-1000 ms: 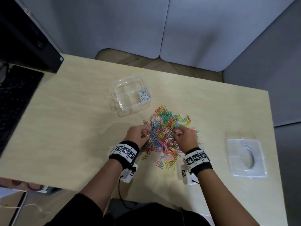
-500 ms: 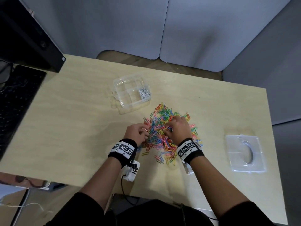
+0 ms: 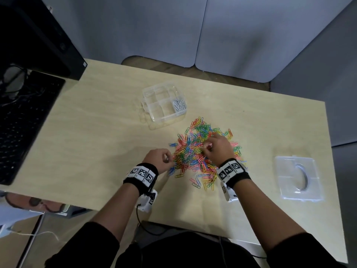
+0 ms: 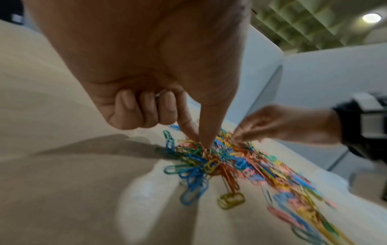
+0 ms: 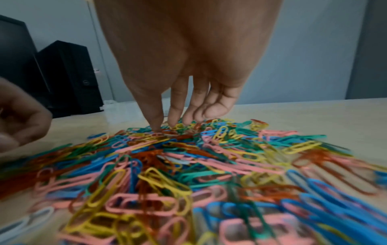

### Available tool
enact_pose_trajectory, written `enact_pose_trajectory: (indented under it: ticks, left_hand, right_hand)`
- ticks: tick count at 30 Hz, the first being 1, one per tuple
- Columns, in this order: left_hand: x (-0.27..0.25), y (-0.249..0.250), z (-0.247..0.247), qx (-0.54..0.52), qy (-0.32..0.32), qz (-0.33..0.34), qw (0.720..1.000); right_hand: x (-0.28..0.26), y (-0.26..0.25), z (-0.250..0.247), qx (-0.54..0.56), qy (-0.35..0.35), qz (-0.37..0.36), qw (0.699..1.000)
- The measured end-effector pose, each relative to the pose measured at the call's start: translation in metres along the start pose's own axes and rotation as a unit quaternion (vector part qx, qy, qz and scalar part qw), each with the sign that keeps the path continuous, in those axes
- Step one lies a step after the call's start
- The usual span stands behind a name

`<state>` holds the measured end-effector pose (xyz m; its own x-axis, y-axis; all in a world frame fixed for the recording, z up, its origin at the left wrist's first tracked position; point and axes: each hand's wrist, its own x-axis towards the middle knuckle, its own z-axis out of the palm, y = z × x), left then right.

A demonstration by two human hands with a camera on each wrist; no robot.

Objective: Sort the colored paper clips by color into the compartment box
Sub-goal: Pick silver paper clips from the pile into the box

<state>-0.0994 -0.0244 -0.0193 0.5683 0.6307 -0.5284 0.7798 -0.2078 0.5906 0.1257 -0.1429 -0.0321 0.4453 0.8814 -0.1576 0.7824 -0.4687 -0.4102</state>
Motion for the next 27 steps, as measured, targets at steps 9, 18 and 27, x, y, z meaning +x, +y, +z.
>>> enact_pose_trajectory:
  ticks: [9,18,27]
  left_hand:
    - [-0.003,0.018,0.025,0.055,0.053,0.035,0.996]
    - [0.009,0.024,0.018,0.092,0.071,0.089,0.989]
    - [0.018,0.009,0.006,0.081,0.071,0.06,0.992]
  right_hand:
    - [0.002,-0.007,-0.002,0.102,-0.029,0.093,0.99]
    - [-0.027,0.007,-0.016,0.325,-0.1,0.159,0.927]
    - [-0.054,-0.015,0.012,0.086,-0.166,-0.025,0.982]
